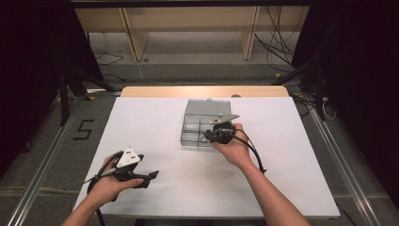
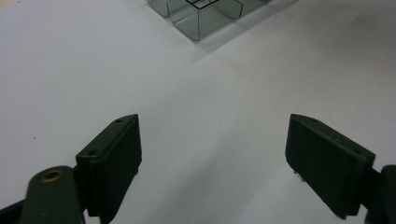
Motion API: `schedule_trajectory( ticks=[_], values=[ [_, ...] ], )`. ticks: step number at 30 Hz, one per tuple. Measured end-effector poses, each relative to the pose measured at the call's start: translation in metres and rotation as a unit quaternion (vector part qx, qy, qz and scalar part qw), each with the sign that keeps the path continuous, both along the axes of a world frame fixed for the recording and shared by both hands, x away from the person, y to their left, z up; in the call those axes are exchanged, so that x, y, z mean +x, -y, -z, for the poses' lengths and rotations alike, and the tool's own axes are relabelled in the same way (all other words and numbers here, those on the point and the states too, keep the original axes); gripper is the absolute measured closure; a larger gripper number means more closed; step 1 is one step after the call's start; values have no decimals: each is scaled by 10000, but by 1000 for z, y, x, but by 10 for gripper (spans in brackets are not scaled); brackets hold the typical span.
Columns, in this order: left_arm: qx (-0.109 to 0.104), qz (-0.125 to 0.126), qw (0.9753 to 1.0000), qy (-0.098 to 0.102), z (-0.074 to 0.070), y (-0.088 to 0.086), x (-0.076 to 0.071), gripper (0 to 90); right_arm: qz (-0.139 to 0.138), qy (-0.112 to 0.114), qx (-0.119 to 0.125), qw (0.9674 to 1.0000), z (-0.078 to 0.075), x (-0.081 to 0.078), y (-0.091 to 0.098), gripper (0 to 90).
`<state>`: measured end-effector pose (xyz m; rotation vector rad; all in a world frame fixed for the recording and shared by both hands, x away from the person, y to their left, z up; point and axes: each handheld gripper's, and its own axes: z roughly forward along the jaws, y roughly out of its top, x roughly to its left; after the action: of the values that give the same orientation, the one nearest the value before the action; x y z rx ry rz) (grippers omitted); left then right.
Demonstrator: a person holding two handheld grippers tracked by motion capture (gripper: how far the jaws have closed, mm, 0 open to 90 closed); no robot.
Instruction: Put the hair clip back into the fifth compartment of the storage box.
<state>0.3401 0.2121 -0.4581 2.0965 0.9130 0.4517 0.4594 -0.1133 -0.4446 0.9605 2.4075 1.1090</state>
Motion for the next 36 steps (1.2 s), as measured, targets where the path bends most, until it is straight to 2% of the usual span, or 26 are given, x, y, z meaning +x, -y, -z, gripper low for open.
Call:
schedule_trajectory(
  ticks=[25,36],
  values=[
    [6,6,10000,15,0,0,0,181,133,-101,-58,9998,2,12,-6,805],
    [2,9,10000,1,0,0,0,181,221,-231,-138,9994,8,18,-5,805]
  ],
)
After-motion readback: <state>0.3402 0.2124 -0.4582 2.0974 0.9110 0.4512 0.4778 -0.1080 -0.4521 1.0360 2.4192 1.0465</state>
